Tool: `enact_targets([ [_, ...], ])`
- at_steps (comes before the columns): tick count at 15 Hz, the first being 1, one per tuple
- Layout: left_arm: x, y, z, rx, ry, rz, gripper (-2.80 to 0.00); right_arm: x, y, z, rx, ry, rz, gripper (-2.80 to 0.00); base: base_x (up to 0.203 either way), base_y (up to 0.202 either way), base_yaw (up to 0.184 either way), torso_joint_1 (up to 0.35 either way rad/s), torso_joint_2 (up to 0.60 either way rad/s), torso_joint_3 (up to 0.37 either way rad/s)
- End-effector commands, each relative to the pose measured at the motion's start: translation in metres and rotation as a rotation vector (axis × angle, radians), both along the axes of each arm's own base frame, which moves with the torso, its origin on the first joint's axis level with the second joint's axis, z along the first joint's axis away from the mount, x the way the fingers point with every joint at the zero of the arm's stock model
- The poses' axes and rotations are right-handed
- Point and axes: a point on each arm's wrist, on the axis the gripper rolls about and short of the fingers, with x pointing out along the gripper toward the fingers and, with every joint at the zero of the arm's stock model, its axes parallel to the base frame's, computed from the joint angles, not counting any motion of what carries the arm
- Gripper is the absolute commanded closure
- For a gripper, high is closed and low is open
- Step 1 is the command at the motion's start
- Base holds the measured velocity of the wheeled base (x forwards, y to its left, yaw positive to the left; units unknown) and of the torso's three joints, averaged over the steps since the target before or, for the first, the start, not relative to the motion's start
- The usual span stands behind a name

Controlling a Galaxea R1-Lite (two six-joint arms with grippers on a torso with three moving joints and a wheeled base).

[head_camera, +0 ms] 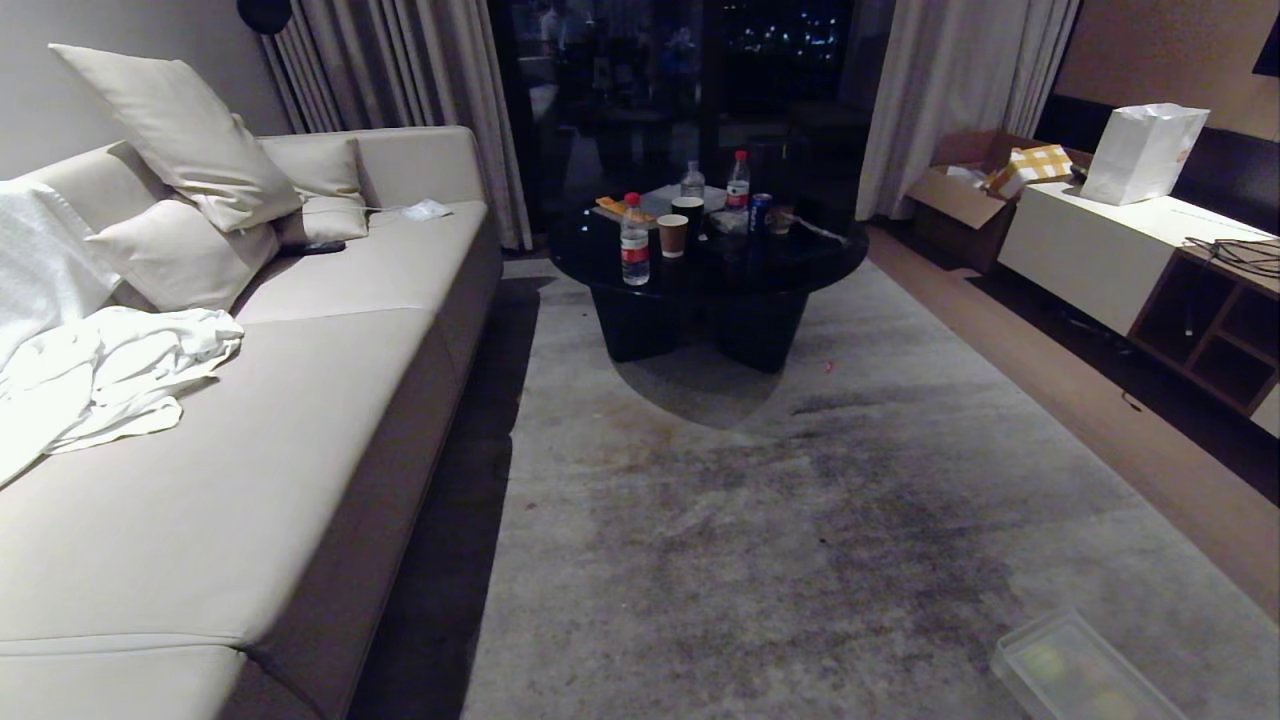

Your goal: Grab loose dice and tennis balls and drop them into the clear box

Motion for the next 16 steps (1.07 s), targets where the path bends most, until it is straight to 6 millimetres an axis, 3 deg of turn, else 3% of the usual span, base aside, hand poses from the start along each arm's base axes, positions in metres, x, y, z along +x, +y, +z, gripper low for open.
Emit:
enact_targets([
  [1, 0.0002, 0.0, -0.0003, -0.001, 0.003, 0.001, 0.0, 0.0002, 0.0, -0.0004, 0.0, 0.003, 0.001, 0.0, 0.0, 0.0, 0.0, 0.0, 0.0, 0.0],
  [16, 0.0002, 0.0, -0.0005, -0.002, 0.004, 0.001, 0.0, 0.0007, -0.0002, 0.0001, 0.013, -0.013, -0.01, 0.0, 0.0, 0.0, 0.0, 0.0, 0.0, 0.0],
])
